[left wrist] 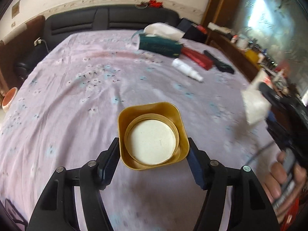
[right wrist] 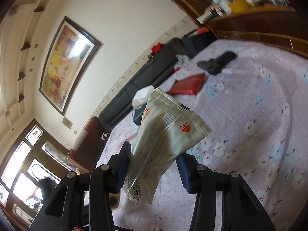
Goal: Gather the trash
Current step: 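Carry the snack wrapper and gold lid with both tools to the red basket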
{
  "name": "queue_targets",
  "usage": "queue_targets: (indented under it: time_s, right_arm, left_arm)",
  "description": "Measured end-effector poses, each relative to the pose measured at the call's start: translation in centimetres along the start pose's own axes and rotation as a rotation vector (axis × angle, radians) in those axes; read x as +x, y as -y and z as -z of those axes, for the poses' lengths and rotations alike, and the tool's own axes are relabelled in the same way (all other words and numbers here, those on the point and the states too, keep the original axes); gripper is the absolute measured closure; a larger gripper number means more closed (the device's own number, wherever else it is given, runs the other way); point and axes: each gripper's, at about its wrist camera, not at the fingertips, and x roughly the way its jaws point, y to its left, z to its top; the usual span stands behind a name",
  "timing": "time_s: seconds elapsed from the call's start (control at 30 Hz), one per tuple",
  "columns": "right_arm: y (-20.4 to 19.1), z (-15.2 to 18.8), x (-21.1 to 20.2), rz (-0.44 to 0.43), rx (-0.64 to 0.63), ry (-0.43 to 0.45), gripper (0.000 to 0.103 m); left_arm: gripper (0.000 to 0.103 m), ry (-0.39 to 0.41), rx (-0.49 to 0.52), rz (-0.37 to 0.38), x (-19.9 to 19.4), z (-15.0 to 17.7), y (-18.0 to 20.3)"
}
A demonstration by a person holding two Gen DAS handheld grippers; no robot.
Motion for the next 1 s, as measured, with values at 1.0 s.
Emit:
queue_targets:
  time_s: [1.0]
  right_arm:
    - [-9.5, 11.5, -44.2, 0.439, -0.189, 0.459, 0.053]
  left_arm:
    - [0.038, 0.26, 0.268, 0.492, -22.8, 8.8, 12.7]
